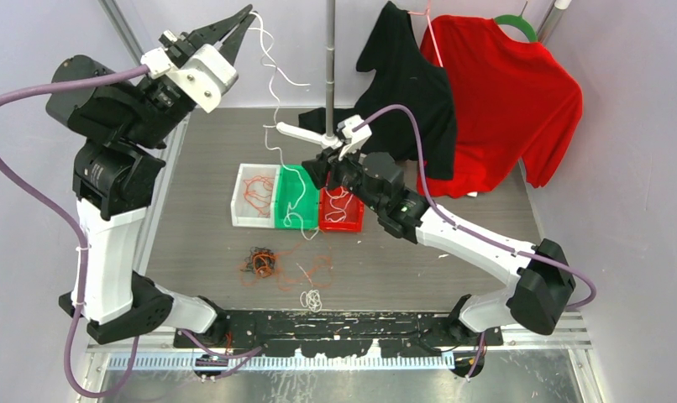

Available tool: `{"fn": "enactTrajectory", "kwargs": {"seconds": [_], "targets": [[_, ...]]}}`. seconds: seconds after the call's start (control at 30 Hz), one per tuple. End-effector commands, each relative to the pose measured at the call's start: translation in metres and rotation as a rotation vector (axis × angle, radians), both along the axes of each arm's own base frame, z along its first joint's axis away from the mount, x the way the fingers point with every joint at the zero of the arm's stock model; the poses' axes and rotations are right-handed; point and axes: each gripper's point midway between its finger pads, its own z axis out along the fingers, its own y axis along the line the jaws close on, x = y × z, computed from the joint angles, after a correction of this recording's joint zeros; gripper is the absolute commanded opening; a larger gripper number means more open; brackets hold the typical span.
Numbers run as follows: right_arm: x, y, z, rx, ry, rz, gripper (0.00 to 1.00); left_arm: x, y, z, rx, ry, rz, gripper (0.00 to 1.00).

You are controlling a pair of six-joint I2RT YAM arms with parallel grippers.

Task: Untangle the cables
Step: Place the cable in the bin.

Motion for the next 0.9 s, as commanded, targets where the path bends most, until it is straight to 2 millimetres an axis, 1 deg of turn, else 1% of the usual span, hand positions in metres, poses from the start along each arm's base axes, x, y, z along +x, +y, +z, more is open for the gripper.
{"fn": "enactTrajectory", "kwargs": {"seconds": [0.0,0.07,0.13,0.17,0.23,0.27,0.3,0.37,0.47,0.6,0.67,0.7,0.87], "targets": [[-0.010,0.000,0.021,0.037,-0.035,0.045,0.55,-0.016,0.002,0.022,-0.046,-0.058,-0.033,0.00],[-0.016,-0.009,0.019,0.056,-0.018,0.032,0.68,-0.015,-0.002,0.023,-0.035,-0.073,-0.029,0.00],[-0.022,-0.023,0.019,0.082,-0.007,0.003,0.76,-0.014,-0.004,0.023,-0.027,-0.085,-0.024,0.00],[-0.025,-0.031,0.022,0.104,0.000,-0.015,0.81,-0.013,-0.006,0.022,-0.022,-0.090,-0.023,0.00],[-0.027,-0.052,0.025,0.166,0.032,-0.091,0.93,-0.013,-0.010,0.022,-0.010,-0.102,-0.024,0.00],[-0.030,-0.061,0.027,0.187,0.033,-0.108,0.95,-0.014,-0.012,0.022,-0.007,-0.110,-0.020,0.00],[-0.035,-0.070,0.034,0.206,0.025,-0.117,0.96,-0.014,-0.014,0.023,-0.005,-0.118,-0.019,0.00],[-0.040,-0.080,0.030,0.182,0.036,-0.138,0.97,-0.013,-0.019,0.023,0.002,-0.131,-0.019,0.00],[-0.040,-0.093,0.029,0.142,0.048,-0.187,0.97,-0.014,-0.030,0.026,0.006,-0.150,-0.025,0.00],[-0.044,-0.101,0.031,0.135,0.035,-0.194,0.95,-0.014,-0.048,0.032,0.013,-0.189,-0.041,0.00],[-0.047,-0.101,0.034,0.143,0.025,-0.177,0.93,-0.014,-0.055,0.037,0.013,-0.217,-0.031,0.00],[-0.049,-0.102,0.035,0.150,0.022,-0.172,0.93,-0.016,-0.055,0.044,0.001,-0.238,-0.021,0.00],[-0.052,-0.106,0.040,0.162,0.017,-0.172,0.92,-0.012,-0.056,0.068,-0.066,-0.342,0.070,0.00]]}}
